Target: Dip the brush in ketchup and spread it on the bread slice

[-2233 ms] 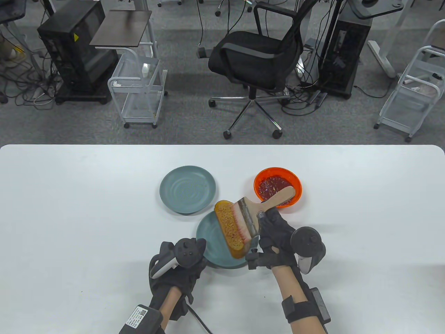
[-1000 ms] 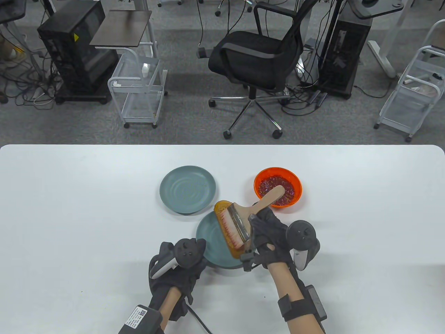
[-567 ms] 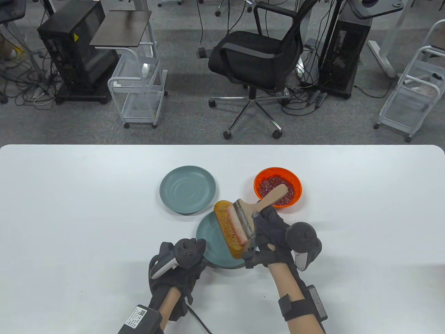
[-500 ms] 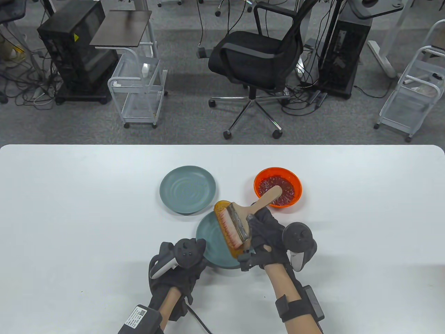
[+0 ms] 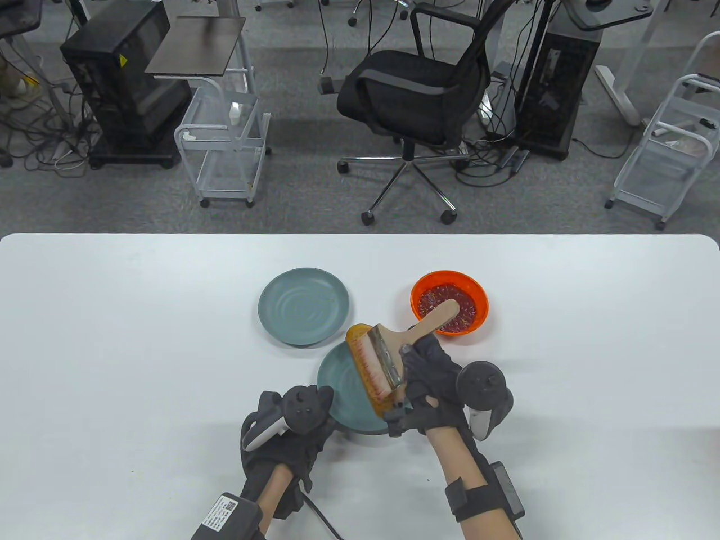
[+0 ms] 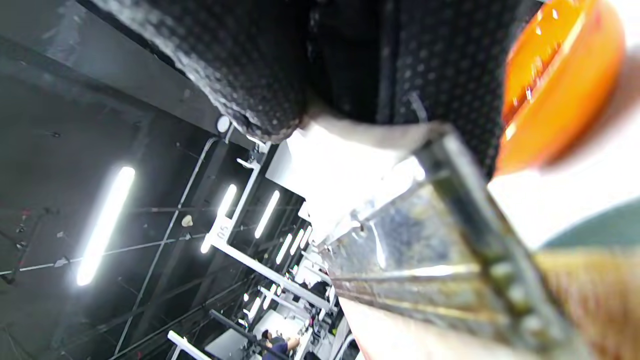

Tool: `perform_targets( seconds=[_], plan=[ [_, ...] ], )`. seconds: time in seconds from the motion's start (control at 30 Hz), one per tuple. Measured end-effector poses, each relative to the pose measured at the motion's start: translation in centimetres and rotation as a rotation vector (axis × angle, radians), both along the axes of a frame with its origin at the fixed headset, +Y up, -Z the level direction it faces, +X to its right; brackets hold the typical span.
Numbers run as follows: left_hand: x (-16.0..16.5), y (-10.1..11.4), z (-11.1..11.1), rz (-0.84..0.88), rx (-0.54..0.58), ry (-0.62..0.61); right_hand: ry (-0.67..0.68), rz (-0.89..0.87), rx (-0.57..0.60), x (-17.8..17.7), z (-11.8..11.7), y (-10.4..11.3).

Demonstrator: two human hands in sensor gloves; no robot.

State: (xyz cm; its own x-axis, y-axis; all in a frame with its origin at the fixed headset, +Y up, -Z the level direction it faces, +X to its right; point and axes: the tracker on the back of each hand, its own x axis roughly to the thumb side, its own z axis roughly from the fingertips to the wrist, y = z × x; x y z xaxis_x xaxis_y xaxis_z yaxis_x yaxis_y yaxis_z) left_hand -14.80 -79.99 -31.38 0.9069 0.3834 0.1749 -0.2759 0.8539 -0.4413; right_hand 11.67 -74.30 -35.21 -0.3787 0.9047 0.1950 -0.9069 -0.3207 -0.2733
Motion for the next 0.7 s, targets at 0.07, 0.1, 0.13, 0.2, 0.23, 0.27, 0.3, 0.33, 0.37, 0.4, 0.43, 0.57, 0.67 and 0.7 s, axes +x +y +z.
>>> perform_targets(
  seconds=[0.07, 0.1, 0.13, 0.2, 0.23, 0.27, 0.3, 0.33, 0.37, 0.4, 0.43, 0.57, 0.67, 0.7],
  plan=[
    [0.0, 0.0, 0.0, 0.001, 0.000, -0.001, -0.006, 0.053, -0.001, -0.3, -0.1, -0.2],
    [-0.1, 0.0, 0.0, 0.001, -0.001, -0.002, -0.020, 0.075, 0.008, 0.0, -0.2, -0.1],
    [-0.1, 0.0, 0.0, 0.002, 0.000, -0.003, -0.037, 0.082, 0.013, 0.5, -0.3, -0.1],
    [-0.1, 0.0, 0.0, 0.002, 0.000, -0.004, -0.081, 0.105, 0.041, 1.6, -0.3, 0.2],
    [-0.1, 0.0, 0.0, 0.001, 0.001, -0.004, -0.110, 0.161, 0.066, 2.4, -0.3, 0.4],
    [-0.1, 0.0, 0.0, -0.001, 0.001, -0.004, -0.123, 0.189, 0.083, 2.8, -0.2, 0.5],
    [-0.1, 0.0, 0.0, -0.002, 0.001, -0.004, -0.133, 0.198, 0.103, 3.1, -0.2, 0.6],
    [-0.1, 0.0, 0.0, -0.003, 0.001, -0.005, -0.142, 0.175, 0.117, 3.3, 0.0, 0.7],
    [-0.1, 0.0, 0.0, -0.004, 0.002, -0.005, -0.136, 0.137, 0.114, 3.3, 0.1, 0.7],
    [-0.1, 0.0, 0.0, -0.003, 0.002, -0.006, -0.126, 0.111, 0.110, 3.1, 0.2, 0.7],
    [-0.1, 0.0, 0.0, -0.001, 0.001, -0.005, -0.102, 0.077, 0.099, 2.7, 0.2, 0.6],
    [-0.1, 0.0, 0.0, 0.000, 0.001, -0.004, -0.012, 0.022, 0.029, 0.7, 0.0, -0.2],
    [-0.1, 0.0, 0.0, 0.000, 0.001, -0.003, -0.023, 0.036, 0.012, 0.9, -0.2, -0.5],
    [-0.1, 0.0, 0.0, 0.000, 0.001, -0.003, -0.040, 0.029, 0.012, 1.3, -0.3, -0.4]
  ],
)
